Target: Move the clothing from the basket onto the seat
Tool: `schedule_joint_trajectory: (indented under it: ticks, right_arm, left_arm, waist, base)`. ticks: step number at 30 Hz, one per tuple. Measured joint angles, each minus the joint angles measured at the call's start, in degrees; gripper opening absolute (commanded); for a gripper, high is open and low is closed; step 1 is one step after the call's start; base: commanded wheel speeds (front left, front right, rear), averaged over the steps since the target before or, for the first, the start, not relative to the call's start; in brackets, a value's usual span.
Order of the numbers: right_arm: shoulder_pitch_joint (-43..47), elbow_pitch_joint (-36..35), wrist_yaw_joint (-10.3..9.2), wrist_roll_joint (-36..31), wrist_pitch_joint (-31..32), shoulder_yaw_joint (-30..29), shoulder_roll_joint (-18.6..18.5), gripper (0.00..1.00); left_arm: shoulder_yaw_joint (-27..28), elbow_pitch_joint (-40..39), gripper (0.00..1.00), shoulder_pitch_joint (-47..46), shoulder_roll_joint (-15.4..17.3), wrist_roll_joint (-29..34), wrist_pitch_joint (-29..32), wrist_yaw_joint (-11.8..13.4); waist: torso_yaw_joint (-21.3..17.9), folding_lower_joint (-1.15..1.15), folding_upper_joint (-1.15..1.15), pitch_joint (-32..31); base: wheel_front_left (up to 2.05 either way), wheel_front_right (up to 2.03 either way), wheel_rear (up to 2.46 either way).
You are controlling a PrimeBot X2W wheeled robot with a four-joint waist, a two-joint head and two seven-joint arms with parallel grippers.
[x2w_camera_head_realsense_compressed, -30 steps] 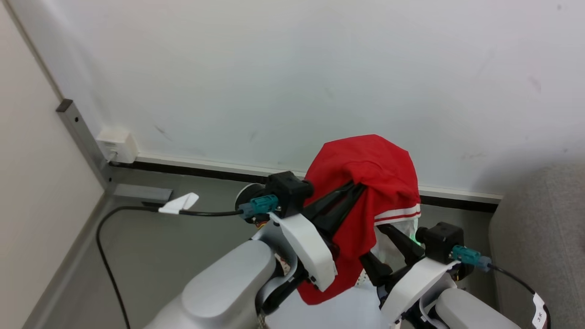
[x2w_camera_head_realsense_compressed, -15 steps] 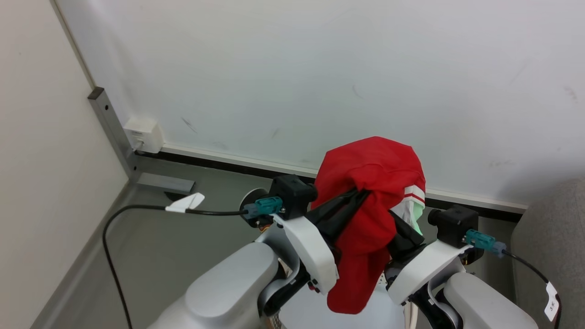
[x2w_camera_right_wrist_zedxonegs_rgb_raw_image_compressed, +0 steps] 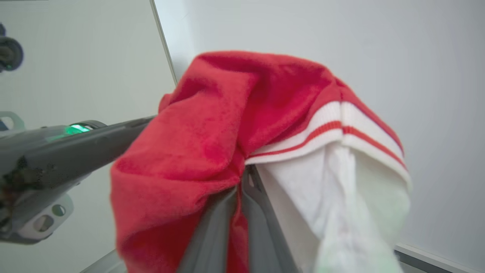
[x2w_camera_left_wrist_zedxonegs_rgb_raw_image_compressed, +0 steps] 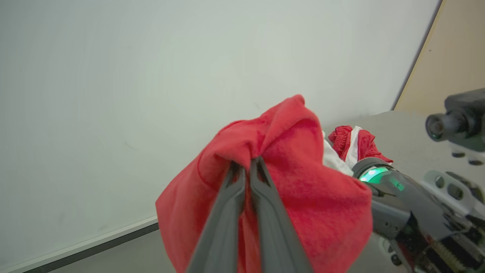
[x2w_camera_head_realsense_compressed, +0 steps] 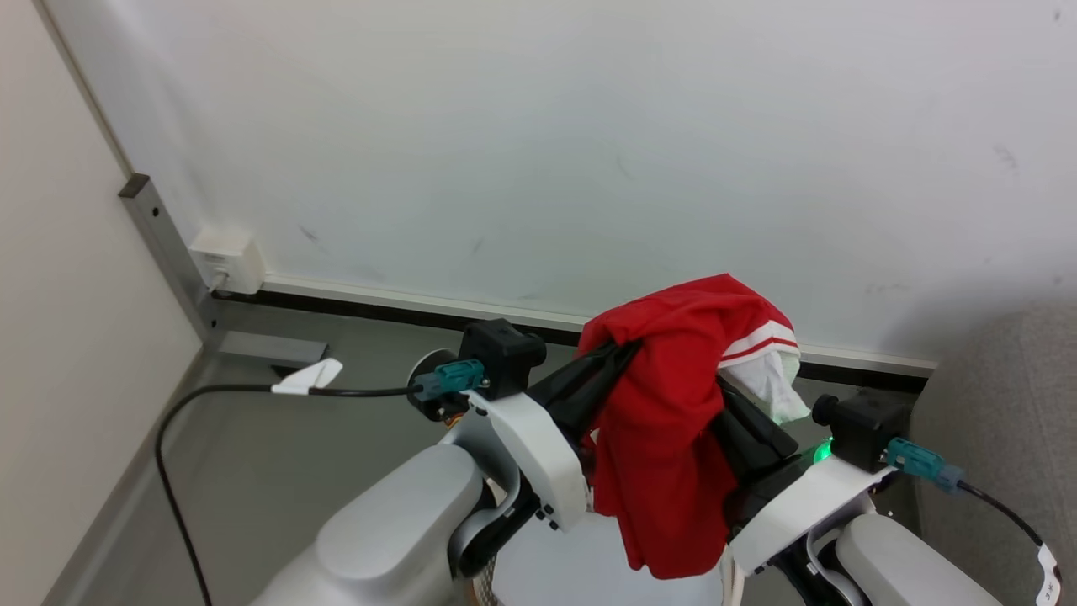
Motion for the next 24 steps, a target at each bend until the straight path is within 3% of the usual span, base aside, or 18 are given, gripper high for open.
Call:
schedule_joint_trajectory:
  ticks: [3, 4, 5, 6, 7, 24]
  right_arm:
    - [1.2, -2.2, 0.0, -0.7, 0.0, -1.4, -0.6, 0.0]
    - [1.5, -2.8, 0.0, -1.0, 0.0, -1.9, -0.9, 0.0]
    - [1.8, -3.3, 0.0, -1.3, 0.0, -2.1, -1.2, 0.0]
    - [2.0, -3.9, 0.0, -1.5, 0.0, -2.5, -1.6, 0.0]
    - [2.2, -4.4, 0.0, -1.6, 0.0, -3.0, -1.8, 0.0]
    - [4.9, -11.1, 0.0, -6.3, 0.0, -13.9, -7.7, 0.0]
  left_arm:
    - [0.0, 0.1, 0.0, 0.5, 0.3, -0.4, -0.2, 0.2]
    - [-0.1, 0.1, 0.11, 0.6, 0.5, -0.4, -0.2, 0.3]
    - [-0.1, 0.0, 0.4, 0.8, 0.7, -0.4, -0.2, 0.4]
    - [-0.1, 0.0, 0.87, 1.0, 0.8, -0.4, -0.2, 0.6]
    - [-0.1, -0.1, 1.0, 1.2, 0.9, -0.4, -0.4, 0.6]
    - [0.0, -5.2, 1.0, 2.6, 3.5, 0.8, -2.2, 2.4]
  waist:
    - [-1.1, 0.0, 0.0, 0.0]
    - [-1.5, 0.0, 0.0, 0.0]
    - [-2.0, 0.0, 0.0, 0.1]
    - [-2.5, 0.0, 0.0, 0.1]
    - [-3.0, 0.0, 0.0, 0.1]
    - [-15.1, 0.0, 0.0, 0.9]
  base:
    - [0.0, 0.0, 0.0]
    - [0.0, 0.0, 0.0]
    - [0.0, 0.0, 0.0]
    - [0.0, 0.0, 0.0]
    - [0.0, 0.0, 0.0]
    - [0.0, 0.0, 0.0]
